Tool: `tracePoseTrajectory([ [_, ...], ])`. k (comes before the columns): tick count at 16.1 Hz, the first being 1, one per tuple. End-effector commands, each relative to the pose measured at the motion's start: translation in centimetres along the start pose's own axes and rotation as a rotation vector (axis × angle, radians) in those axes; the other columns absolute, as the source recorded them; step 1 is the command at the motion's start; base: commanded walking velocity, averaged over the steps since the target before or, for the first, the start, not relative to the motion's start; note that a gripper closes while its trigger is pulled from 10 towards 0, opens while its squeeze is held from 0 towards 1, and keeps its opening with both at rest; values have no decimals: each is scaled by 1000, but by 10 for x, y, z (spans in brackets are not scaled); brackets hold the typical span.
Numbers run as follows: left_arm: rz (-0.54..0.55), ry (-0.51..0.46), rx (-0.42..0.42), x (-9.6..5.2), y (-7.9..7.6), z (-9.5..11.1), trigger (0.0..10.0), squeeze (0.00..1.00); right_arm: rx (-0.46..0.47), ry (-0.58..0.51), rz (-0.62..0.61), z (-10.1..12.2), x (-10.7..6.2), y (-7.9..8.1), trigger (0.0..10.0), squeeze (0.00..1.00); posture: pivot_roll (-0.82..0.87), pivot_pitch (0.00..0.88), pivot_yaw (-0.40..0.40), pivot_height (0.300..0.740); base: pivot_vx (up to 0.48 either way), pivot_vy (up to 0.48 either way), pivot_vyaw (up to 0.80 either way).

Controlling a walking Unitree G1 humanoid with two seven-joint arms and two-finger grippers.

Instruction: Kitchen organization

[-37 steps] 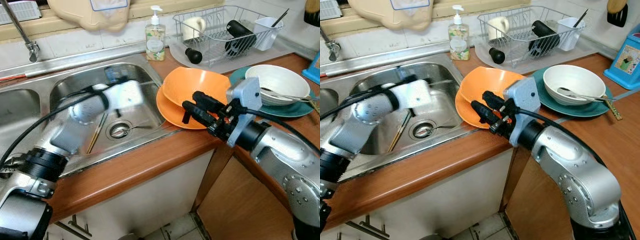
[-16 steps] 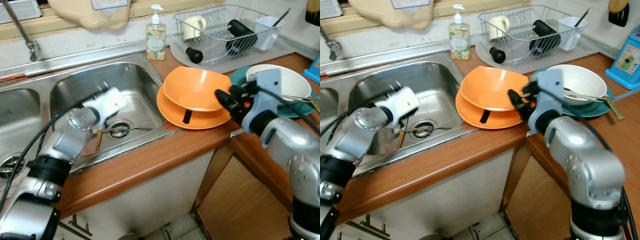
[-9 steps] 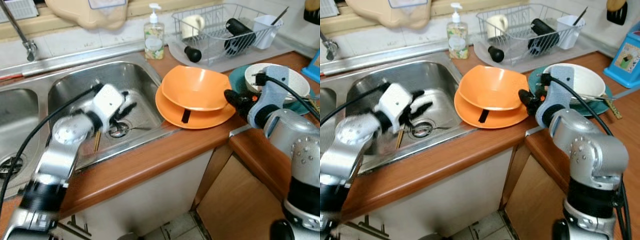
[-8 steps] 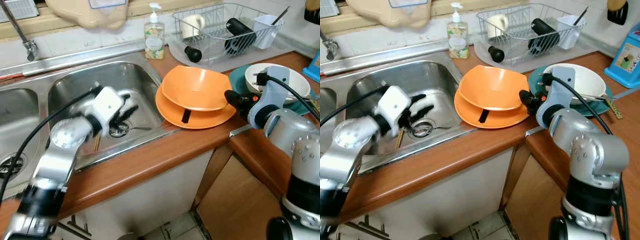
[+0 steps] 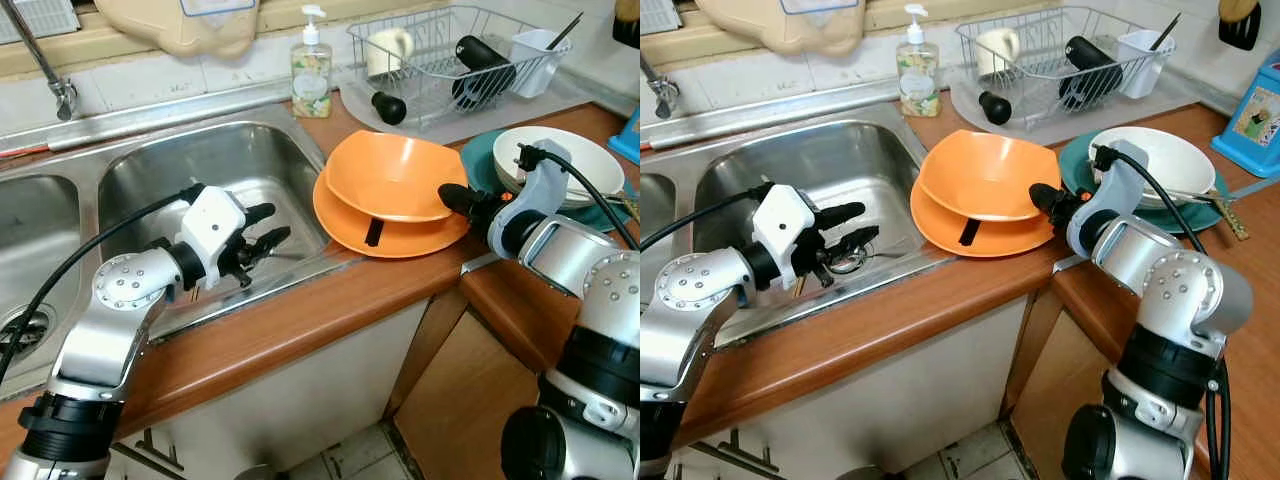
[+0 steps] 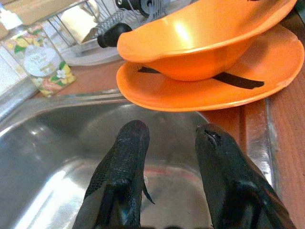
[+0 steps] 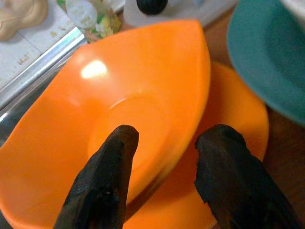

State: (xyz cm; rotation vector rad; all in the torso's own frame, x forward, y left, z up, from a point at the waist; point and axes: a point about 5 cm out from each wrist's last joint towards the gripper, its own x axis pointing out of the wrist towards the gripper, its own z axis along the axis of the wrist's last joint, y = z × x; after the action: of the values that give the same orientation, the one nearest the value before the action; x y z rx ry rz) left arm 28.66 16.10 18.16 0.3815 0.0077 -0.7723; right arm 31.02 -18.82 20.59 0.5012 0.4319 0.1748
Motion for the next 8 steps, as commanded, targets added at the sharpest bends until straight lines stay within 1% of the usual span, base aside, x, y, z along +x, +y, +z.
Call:
tracePoseTrajectory([
  [1, -19, 7, 7, -2, -2, 2, 10000, 0, 17, 22, 13, 0, 2, 1, 10000, 0, -178, 0, 51, 740, 0, 0, 0],
  [2, -24, 13, 8, -2, -2, 1, 10000, 0, 26, 40, 20, 0, 5, 0, 8078, 0, -178, 0, 52, 740, 0, 0, 0],
  [4, -33, 22, 8, -2, -3, 1, 10000, 0, 43, 58, 49, 1, 7, -1, 3608, 0, -176, 0, 55, 740, 0, 0, 0],
  [5, -39, 27, 8, -2, -3, 0, 10000, 0, 46, 64, 59, 2, 8, -1, 2588, 0, -176, 0, 59, 740, 0, 0, 0],
  [6, -39, 27, 8, -2, -3, 0, 10000, 0, 46, 64, 59, 2, 8, -1, 2588, 0, -176, 0, 59, 740, 0, 0, 0],
  [7, -47, 31, 8, -2, -4, 0, 10000, 0, 68, 78, 78, 3, 9, -3, 0, 0, -174, 0, 59, 740, 0, 0, 0],
  [8, -50, 32, 8, -2, -5, 0, 10000, 0, 84, 85, 90, 4, 10, -4, 0, 0, -174, 0, 59, 740, 0, 0, 0],
])
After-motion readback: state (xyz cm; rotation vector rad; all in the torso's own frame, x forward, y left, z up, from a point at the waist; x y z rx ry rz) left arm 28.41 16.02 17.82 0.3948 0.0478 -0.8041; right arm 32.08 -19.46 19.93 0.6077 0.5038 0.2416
